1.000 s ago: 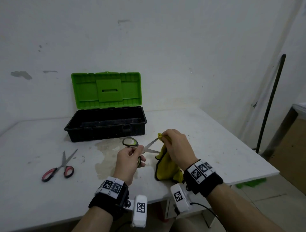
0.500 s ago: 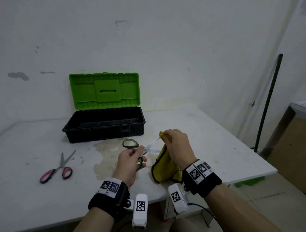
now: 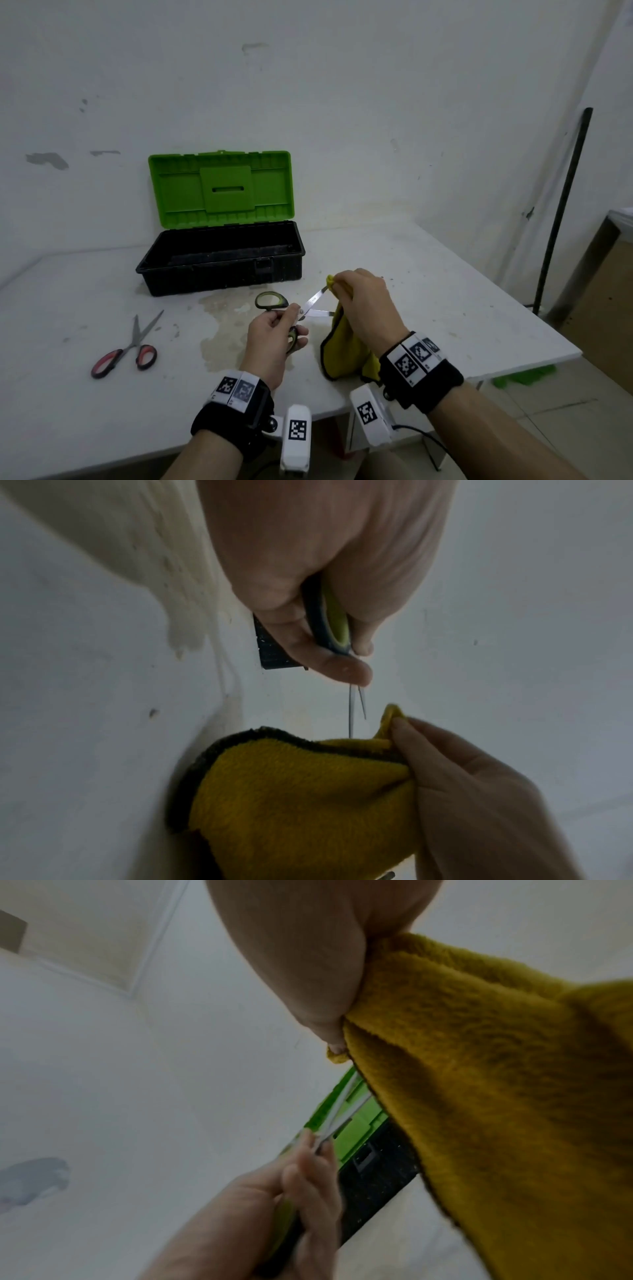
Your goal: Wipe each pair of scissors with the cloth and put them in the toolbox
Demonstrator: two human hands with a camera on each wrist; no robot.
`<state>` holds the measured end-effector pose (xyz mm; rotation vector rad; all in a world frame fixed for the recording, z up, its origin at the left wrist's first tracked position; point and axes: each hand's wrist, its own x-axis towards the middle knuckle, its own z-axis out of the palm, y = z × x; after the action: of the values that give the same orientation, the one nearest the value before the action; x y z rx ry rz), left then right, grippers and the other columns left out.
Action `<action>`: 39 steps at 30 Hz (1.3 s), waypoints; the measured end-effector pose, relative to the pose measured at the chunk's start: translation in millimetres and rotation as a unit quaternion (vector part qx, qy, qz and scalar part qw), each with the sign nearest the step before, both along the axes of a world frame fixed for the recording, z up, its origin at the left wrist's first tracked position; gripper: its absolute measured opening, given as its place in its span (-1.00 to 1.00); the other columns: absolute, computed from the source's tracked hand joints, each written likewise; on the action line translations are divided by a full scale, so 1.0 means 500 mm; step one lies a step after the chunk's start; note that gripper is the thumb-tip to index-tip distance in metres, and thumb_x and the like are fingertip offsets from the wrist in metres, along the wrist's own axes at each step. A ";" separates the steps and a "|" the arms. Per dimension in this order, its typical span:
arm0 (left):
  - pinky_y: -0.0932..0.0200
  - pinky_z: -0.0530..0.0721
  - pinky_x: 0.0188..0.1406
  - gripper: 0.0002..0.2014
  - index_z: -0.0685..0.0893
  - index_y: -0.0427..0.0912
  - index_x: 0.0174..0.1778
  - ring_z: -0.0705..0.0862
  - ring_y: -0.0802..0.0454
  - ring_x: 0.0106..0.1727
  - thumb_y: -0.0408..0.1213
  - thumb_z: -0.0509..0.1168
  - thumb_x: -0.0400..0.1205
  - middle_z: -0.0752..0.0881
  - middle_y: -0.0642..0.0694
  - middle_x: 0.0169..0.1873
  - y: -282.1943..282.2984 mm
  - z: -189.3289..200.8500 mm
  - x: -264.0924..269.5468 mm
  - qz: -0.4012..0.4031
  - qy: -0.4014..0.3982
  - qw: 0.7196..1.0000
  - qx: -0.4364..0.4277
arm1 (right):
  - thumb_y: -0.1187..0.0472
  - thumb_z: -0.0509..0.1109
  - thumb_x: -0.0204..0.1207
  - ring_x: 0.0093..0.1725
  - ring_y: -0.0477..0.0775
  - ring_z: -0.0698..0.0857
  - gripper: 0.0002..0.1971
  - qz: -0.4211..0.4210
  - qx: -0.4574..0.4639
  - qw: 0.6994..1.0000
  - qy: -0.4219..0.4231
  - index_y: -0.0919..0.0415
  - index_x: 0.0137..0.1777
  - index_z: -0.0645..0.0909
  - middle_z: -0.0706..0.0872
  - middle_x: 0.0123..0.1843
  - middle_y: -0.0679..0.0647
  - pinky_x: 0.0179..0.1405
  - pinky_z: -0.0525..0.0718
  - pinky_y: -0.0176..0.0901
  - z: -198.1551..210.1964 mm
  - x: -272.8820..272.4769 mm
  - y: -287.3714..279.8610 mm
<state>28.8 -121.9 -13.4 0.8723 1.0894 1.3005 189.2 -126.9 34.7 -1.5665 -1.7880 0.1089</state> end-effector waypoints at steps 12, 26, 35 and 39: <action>-0.28 0.72 0.26 -0.64 0.71 -0.27 0.15 0.82 -0.26 0.04 -0.06 0.16 0.80 0.83 -0.28 0.07 -0.016 0.023 0.012 -0.020 -0.086 0.993 -0.074 | 0.14 0.24 0.71 0.02 0.13 0.63 -0.77 0.086 -0.059 0.992 -0.069 0.17 0.12 0.73 0.65 0.01 0.10 0.01 0.65 0.03 -0.024 -0.047 -0.017; -0.09 0.76 0.00 -0.61 0.63 -0.35 0.30 0.79 -0.21 0.19 -0.12 0.05 0.85 0.80 -0.35 0.13 -0.011 0.019 0.006 -0.066 -0.035 0.996 -0.042 | 0.16 0.25 0.67 -0.04 0.16 0.67 -0.75 0.079 -0.074 0.989 -0.104 0.18 0.10 0.76 0.63 -0.04 0.13 -0.04 0.66 0.03 -0.010 -0.046 -0.027; -0.05 0.76 -0.10 -0.63 0.68 -0.32 0.19 0.84 -0.13 0.00 -0.13 0.07 0.84 0.83 -0.31 0.03 -0.010 0.017 0.007 -0.076 0.000 0.997 -0.016 | 0.18 0.26 0.66 -0.03 0.14 0.66 -0.76 0.105 -0.081 0.983 -0.130 0.17 0.14 0.74 0.62 0.00 0.13 -0.03 0.67 0.01 -0.007 -0.062 -0.041; -0.08 0.78 0.03 -0.64 0.66 -0.30 0.21 0.82 -0.16 0.09 -0.11 0.07 0.84 0.83 -0.28 0.07 -0.005 0.016 -0.003 -0.061 -0.008 0.998 -0.024 | 0.18 0.26 0.65 -0.03 0.15 0.66 -0.76 0.087 -0.076 0.987 -0.115 0.20 0.09 0.75 0.63 -0.03 0.13 -0.05 0.65 -0.01 -0.005 -0.049 -0.036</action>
<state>27.5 -124.4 -5.6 0.8783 1.0351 1.1740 164.6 -144.7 32.2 -1.5775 -2.1413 0.1557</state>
